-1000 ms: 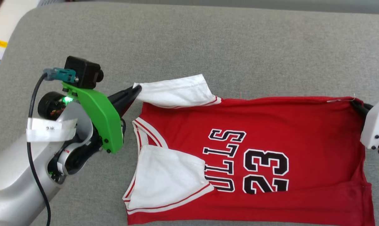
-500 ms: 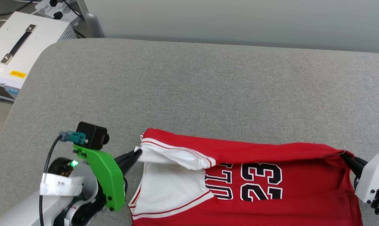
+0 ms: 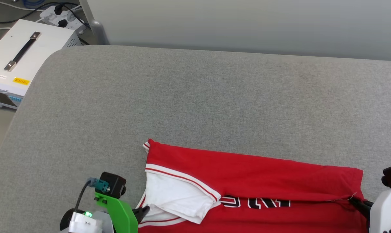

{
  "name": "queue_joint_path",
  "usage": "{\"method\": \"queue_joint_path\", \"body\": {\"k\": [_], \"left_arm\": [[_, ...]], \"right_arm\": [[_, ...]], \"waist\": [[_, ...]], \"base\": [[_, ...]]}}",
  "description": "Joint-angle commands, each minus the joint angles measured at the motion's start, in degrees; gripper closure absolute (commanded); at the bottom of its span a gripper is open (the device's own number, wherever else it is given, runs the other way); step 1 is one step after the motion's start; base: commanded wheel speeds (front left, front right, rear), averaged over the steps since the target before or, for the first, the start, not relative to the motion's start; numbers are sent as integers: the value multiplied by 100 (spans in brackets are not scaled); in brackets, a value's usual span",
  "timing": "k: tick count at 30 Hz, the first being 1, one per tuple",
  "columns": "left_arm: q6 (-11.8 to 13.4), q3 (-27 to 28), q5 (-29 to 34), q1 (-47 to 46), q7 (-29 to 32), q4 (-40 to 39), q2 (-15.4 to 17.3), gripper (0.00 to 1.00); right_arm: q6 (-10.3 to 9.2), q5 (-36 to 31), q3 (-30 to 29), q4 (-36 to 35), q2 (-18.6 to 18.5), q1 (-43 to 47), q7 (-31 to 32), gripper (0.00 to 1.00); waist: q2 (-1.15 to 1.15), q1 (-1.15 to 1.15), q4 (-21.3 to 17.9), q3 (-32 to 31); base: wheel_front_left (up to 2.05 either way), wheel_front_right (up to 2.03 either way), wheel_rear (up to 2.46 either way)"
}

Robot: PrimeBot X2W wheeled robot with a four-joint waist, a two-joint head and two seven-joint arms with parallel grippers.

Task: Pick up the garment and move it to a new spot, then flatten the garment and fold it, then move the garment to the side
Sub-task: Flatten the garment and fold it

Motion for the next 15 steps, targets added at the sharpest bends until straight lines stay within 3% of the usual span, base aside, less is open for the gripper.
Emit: {"method": "queue_joint_path", "body": {"k": [1, 2, 3, 4, 15], "left_arm": [[-62, -16, 48, 70, -31, 86, -109, 100], [-92, -25, 62, 61, -71, 174, -169, 100], [-87, -29, 90, 48, -102, 262, -203, 84], [-97, -79, 179, 19, -108, 362, -221, 2], [-142, 83, 277, -3, -687, 687, -442, 0]], "right_arm": [[-3, -33, 48, 6, -12, 58, -34, 100], [-3, -33, 89, 23, -11, 57, -44, 100], [-3, -39, 124, 44, -13, 57, -41, 100], [-3, -72, 163, 63, -22, 45, -62, 0], [-3, -19, 95, 131, 34, 65, 33, 0]], "waist": [[0, 0, 4, 12], [0, 0, 5, 18], [0, 0, 5, 21], [0, 0, 0, 25], [0, 0, -39, -242]], "base": [[0, 0, 0], [0, 0, 0], [0, 0, 0], [0, 0, 0], [0, 0, 0]]}}
